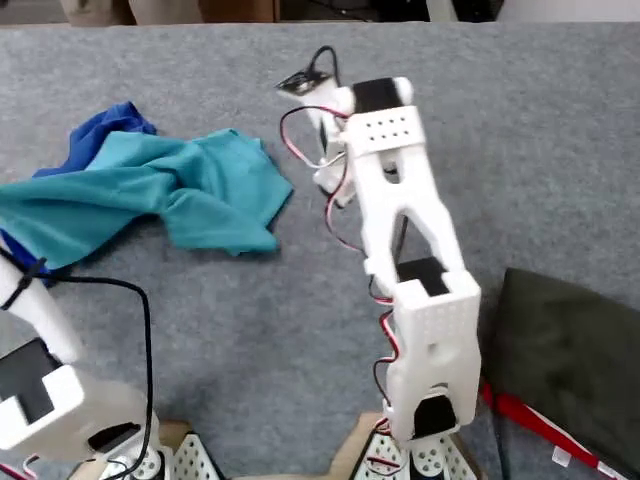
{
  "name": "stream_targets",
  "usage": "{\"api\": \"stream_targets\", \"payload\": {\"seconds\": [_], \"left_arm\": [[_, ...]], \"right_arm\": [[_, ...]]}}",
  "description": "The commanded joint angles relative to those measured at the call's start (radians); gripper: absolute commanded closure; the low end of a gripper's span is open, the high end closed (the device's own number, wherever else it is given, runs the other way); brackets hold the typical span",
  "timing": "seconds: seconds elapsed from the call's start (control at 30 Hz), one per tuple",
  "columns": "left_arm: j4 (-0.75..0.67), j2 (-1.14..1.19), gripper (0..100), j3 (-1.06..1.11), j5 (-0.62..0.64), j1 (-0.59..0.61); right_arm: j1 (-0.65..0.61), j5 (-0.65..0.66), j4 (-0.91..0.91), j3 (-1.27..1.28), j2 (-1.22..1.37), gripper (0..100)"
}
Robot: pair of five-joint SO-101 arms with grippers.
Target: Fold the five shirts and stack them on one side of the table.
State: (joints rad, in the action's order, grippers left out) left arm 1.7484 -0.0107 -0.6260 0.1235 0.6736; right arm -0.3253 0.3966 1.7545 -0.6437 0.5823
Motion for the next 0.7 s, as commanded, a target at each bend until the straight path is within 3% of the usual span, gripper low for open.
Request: {"api": "stream_targets", "payload": {"seconds": [0.0,0.23,0.67], "left_arm": [[0.009,-0.005,98,-0.046,-0.011,0.034],[0.009,-0.004,98,-0.048,-0.051,0.043],[0.009,-0.004,98,-0.046,-0.063,0.046]], "right_arm": [[-0.088,-0.008,0.006,-0.048,0.008,76.8],[-0.275,-0.005,0.009,-0.016,0.087,76.8],[-0.455,0.054,-0.083,0.225,0.064,76.8]]}}
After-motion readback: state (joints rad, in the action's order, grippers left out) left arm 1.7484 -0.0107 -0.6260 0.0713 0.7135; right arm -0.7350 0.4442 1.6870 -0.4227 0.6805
